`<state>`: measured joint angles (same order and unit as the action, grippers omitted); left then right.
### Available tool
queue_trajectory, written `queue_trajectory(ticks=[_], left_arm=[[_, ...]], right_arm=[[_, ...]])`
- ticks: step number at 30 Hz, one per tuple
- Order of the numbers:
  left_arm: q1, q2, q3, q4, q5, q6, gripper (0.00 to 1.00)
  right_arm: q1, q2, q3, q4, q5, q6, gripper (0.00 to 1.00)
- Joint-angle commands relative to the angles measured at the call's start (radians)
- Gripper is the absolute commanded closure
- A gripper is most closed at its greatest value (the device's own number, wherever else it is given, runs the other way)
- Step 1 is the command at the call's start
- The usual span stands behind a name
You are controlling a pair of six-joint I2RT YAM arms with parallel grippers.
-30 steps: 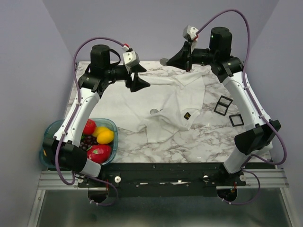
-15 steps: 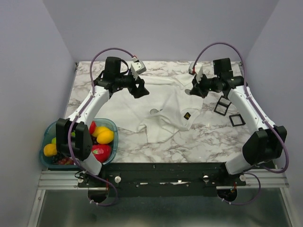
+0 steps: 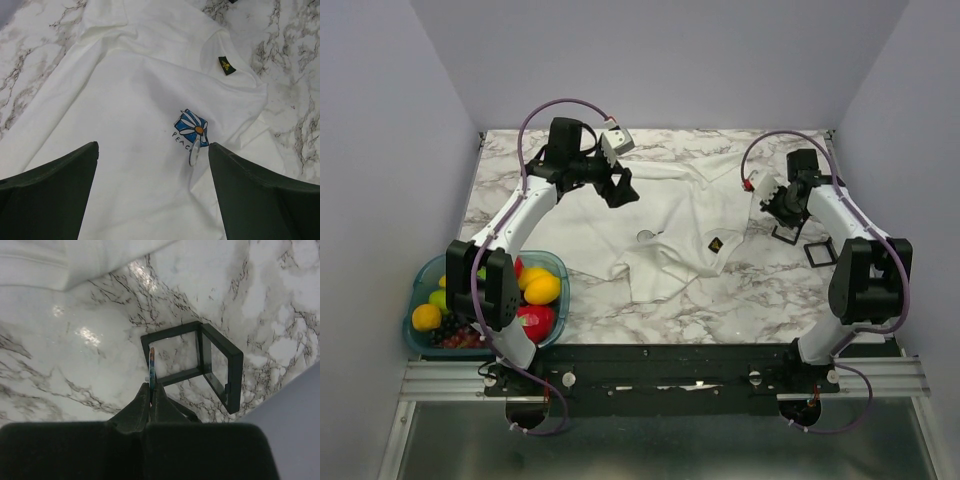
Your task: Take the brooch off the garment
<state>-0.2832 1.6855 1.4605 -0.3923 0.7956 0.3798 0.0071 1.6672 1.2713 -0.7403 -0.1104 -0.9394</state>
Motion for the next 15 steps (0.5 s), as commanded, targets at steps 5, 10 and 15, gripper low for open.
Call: queue_trajectory(ticks=[5, 10, 15], left_arm=[[-0.011, 0.002, 0.024, -0.010, -0.015, -0.013, 0.01], [-0.016, 0.005, 0.029, -0.014, -0.012, -0.019, 0.01], [-0.017, 0.023, 0.049, -0.019, -0.004, -0.028, 0.01]], right_arm=[[-0.029, 0.054, -0.035, 0.104, 0.216, -0.085, 0.99], [-0.033, 0.051, -0.061, 0.108, 0.265, -0.104, 1.00], [-0.071, 0.003, -0.159, 0.127, 0.340, -0.156, 1.00]])
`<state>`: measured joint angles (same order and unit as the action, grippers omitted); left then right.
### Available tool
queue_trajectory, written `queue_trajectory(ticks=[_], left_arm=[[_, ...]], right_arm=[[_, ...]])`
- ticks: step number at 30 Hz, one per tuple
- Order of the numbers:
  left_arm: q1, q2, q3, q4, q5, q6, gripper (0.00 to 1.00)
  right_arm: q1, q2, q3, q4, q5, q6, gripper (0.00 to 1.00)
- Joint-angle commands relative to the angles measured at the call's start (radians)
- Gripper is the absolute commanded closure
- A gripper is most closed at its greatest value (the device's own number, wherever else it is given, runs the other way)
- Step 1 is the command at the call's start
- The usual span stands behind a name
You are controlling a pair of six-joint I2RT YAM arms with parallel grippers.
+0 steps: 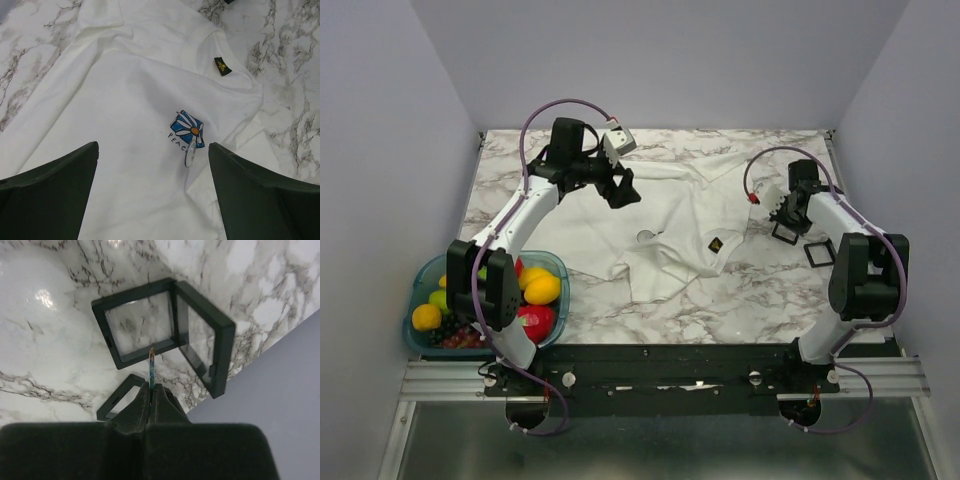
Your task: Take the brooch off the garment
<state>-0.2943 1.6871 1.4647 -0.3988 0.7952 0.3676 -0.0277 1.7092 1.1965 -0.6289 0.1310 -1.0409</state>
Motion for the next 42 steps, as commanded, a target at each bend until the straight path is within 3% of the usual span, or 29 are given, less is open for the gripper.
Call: queue_trajectory(ticks=[1, 8, 42], left_arm=[[-0.008, 0.026, 0.051, -0.014, -0.004, -0.018, 0.01], [-0.009, 0.039, 0.068, -0.021, 0.009, -0.022, 0.01], [-0.023, 0.063, 0.075, 0.011, 0.035, -0.098, 0.01]], right_arm=[[-0.043, -0.048, -0.100, 0.015, 0.105, -0.057, 1.00], [-0.080, -0.094, -0.169, 0.017, 0.171, -0.077, 1.00], [-0.087, 0.012, -0.132, 0.095, 0.280, -0.120, 1.00]])
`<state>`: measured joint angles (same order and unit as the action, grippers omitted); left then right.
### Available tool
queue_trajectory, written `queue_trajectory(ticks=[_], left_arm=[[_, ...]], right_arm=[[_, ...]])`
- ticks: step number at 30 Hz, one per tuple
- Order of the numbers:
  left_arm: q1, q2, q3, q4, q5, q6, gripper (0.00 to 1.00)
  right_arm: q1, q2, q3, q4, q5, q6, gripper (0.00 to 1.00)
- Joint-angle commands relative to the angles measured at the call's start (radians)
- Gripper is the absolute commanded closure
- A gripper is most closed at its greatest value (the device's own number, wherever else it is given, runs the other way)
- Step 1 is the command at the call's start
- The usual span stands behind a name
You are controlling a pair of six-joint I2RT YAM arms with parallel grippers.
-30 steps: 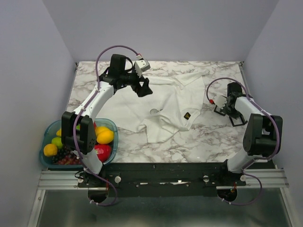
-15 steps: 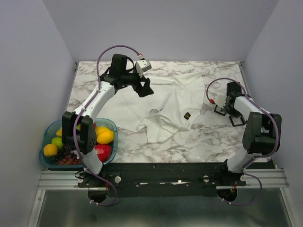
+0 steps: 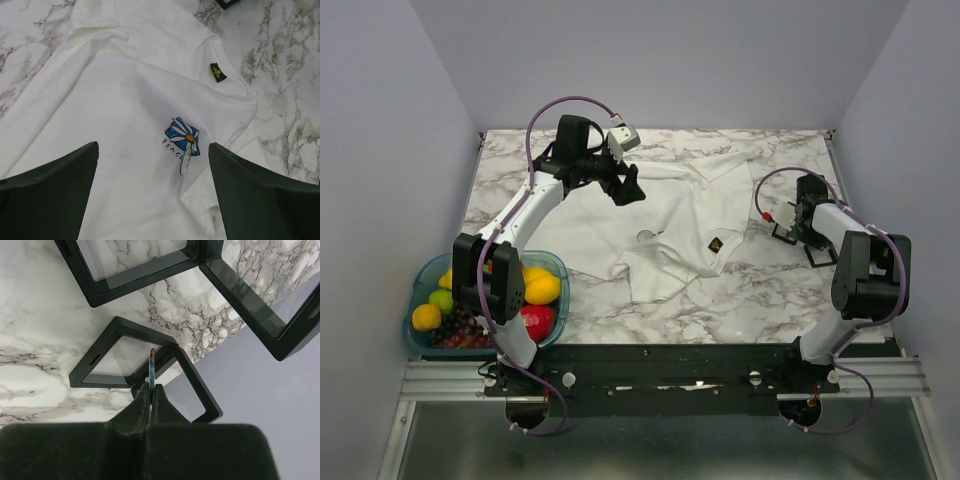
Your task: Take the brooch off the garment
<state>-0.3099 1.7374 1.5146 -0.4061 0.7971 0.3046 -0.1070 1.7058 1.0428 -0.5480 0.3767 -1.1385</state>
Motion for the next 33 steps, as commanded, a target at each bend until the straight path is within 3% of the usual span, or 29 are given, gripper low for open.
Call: queue_trajectory(ticks=[1, 33], left_arm=[[-0.009, 0.014, 0.024, 0.016, 0.033, -0.033, 0.01], [-0.009, 0.021, 0.030, 0.032, 0.036, -0.052, 0.01]], right_arm=[[-0.008, 0.015, 0.020, 0.016, 0.036, -0.026, 1.00], [-0.010, 0.015, -0.058, 0.072, 0.067, -0.067, 0.99]])
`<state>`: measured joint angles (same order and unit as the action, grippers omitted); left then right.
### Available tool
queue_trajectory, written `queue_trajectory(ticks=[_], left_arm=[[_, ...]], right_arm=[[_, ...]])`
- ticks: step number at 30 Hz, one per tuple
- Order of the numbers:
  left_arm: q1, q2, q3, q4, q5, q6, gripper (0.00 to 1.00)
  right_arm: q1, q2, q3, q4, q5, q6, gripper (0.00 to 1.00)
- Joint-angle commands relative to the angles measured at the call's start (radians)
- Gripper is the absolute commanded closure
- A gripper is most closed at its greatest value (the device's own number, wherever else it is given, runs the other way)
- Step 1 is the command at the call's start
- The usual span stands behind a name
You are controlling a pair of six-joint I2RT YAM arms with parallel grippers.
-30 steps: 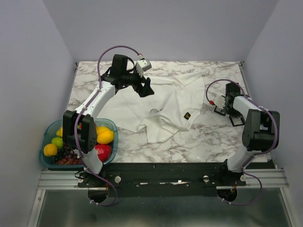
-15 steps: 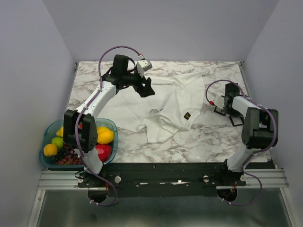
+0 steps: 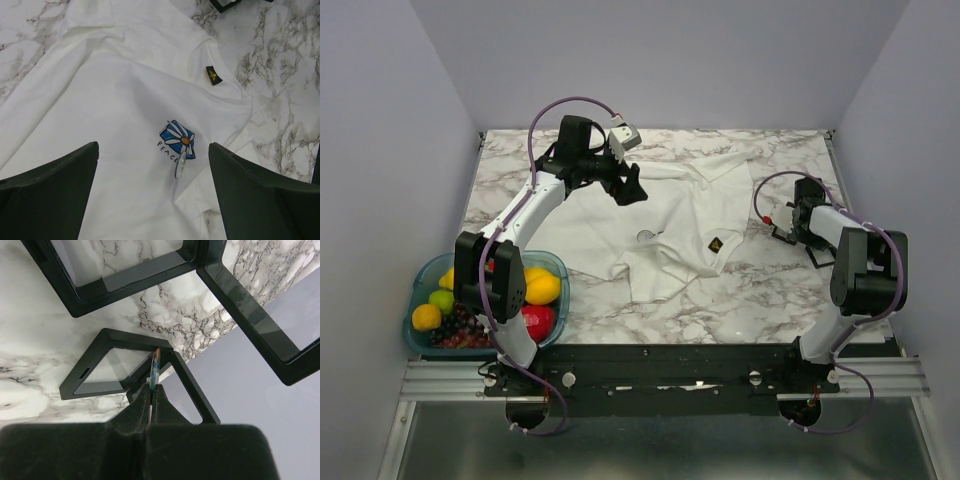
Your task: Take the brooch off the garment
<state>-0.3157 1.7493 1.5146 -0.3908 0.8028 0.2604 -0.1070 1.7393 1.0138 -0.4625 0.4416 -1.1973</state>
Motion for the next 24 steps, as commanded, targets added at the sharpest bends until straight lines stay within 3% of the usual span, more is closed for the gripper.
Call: queue_trajectory(ticks=[1, 24], left_arm=[[-0.003, 0.009, 0.030, 0.017, 0.029, -0.009, 0.01], [-0.005, 0.018, 0.035, 0.021, 0.042, -0.021, 0.01]], right_arm=[[-0.008, -0.024, -0.029, -0.013, 0.005, -0.007, 0.99], [-0.008, -0.072, -0.035, -0.045, 0.014, -0.008, 1.00]])
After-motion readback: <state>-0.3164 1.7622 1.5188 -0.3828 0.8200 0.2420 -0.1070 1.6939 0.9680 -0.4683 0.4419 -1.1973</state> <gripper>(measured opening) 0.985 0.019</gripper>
